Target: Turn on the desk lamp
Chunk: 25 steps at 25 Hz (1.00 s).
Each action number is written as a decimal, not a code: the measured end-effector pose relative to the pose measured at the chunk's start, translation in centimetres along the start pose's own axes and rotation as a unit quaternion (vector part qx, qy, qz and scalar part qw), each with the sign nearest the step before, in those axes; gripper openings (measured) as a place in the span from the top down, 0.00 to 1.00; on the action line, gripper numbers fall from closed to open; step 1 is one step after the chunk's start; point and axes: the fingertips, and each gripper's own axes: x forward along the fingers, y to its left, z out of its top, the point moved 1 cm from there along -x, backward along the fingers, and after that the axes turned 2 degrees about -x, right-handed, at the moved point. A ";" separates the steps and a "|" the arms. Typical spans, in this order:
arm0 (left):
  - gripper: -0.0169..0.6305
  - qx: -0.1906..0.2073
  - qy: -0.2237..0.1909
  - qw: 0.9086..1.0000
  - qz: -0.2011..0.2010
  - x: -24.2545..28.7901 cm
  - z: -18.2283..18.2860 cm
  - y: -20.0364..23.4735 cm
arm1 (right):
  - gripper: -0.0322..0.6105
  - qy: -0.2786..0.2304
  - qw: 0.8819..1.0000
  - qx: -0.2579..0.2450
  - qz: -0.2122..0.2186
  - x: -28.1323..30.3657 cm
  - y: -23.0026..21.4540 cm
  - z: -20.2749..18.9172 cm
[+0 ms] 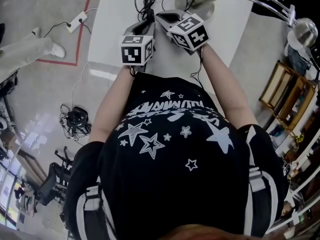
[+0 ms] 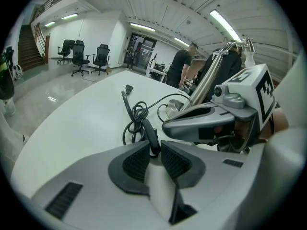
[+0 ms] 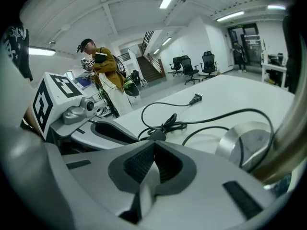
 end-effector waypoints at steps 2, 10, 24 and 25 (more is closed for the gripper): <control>0.84 -0.001 0.001 1.000 -0.002 0.0 -0.3 0.0 | 0.94 0.012 1.000 -0.005 0.000 0.5 0.0 -0.5; 0.84 -0.007 0.004 1.000 -0.013 0.0 0.1 -0.1 | 0.94 0.025 1.000 -0.003 -0.008 1.1 -0.5 -0.2; 0.84 -0.010 0.007 1.000 -0.023 0.3 0.0 0.1 | 0.94 0.058 0.998 0.017 0.015 1.6 -0.7 -0.4; 0.85 -0.011 0.007 1.000 -0.024 0.4 0.0 0.2 | 0.94 0.060 0.998 0.019 0.016 1.7 -0.8 -0.4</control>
